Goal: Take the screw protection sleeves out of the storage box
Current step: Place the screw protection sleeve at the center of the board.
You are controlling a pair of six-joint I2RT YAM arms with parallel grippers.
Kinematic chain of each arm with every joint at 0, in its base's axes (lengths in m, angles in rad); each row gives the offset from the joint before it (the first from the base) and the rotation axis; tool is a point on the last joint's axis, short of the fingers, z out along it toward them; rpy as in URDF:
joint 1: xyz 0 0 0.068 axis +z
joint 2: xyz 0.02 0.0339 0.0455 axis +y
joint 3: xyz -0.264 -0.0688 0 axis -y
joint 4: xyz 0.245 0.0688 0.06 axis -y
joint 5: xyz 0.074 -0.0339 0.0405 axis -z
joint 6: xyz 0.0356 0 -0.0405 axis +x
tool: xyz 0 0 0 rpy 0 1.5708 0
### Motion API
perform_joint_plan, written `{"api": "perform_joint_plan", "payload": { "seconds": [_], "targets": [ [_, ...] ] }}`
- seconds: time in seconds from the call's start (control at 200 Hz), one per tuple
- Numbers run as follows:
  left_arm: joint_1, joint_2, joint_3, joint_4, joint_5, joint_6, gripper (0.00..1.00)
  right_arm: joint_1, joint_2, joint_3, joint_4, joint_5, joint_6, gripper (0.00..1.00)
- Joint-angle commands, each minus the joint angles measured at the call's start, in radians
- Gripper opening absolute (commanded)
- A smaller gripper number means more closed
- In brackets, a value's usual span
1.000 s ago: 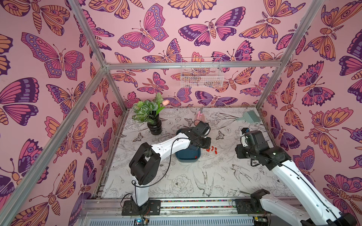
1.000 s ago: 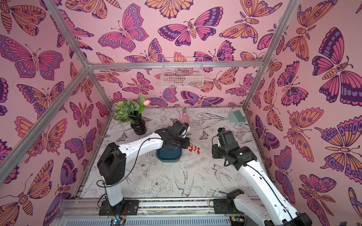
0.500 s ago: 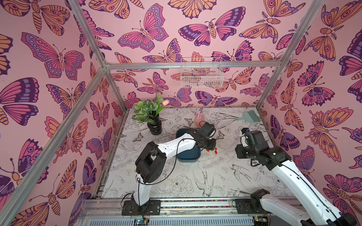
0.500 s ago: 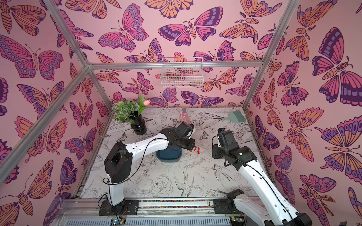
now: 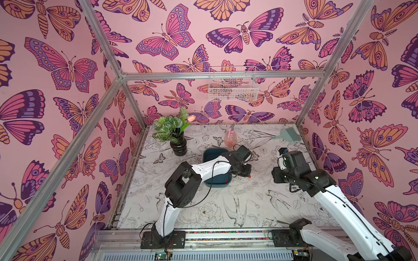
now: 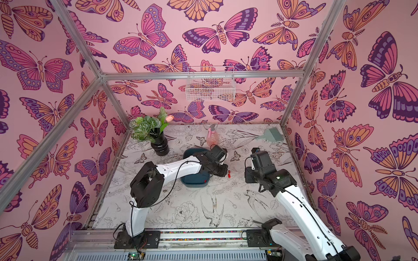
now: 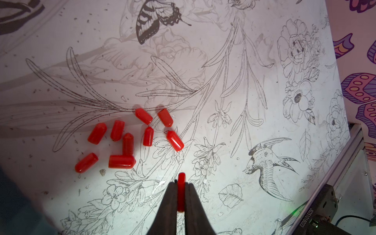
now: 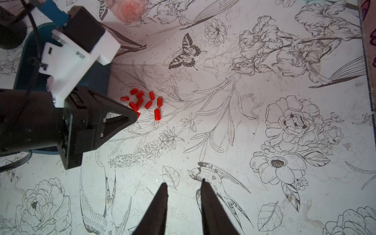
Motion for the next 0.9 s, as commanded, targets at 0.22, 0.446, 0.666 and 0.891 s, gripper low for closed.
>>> {"api": "perform_joint_plan", "payload": {
  "seconds": [0.22, 0.446, 0.666, 0.891],
  "targets": [
    [-0.008, 0.044, 0.025, 0.009, 0.018, -0.006, 0.13, -0.008, -0.012, -0.004, -0.004, 0.015, -0.005, 0.32],
    [-0.011, 0.073, 0.020, 0.015, 0.024, -0.009, 0.13, -0.008, -0.014, -0.003, -0.004, 0.014, -0.006, 0.32],
    [-0.011, 0.094, 0.022, 0.021, 0.021, -0.008, 0.12, -0.008, -0.015, -0.004, -0.003, 0.013, -0.005, 0.32],
    [-0.011, 0.109, 0.026, 0.019, 0.017, -0.002, 0.12, -0.008, -0.015, -0.005, -0.002, 0.012, -0.005, 0.32]
  ]
}}
